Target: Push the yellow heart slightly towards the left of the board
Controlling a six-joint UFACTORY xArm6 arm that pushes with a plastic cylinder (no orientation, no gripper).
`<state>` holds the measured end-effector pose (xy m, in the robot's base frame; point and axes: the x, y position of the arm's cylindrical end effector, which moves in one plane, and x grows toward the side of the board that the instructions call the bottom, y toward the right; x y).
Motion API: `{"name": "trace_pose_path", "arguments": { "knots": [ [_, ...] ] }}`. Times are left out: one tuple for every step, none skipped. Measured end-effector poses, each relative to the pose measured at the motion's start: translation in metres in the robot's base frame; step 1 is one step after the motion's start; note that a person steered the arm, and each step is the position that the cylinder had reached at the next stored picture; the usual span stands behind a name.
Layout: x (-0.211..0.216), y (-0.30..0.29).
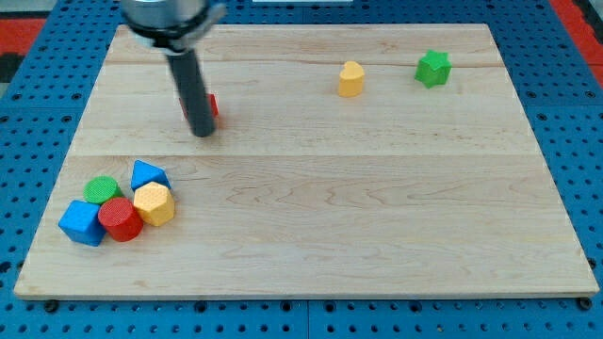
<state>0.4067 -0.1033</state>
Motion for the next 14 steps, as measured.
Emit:
{"name": "trace_pose_path", "arguments": {
  "knots": [
    [0.0,0.046],
    [-0.002,0.082],
    [-0.004,0.097],
    [-0.004,0.113],
    [-0.005,0.16],
    [-0.037,0.226],
    [-0.101,0.224],
    [-0.091,0.178],
    [-0.091,0.138],
    [-0.12,0.09],
    [-0.107,-0.039],
    [-0.077,-0.072],
    [-0.079,-0.169],
    [-0.029,-0.196]
  ]
}}
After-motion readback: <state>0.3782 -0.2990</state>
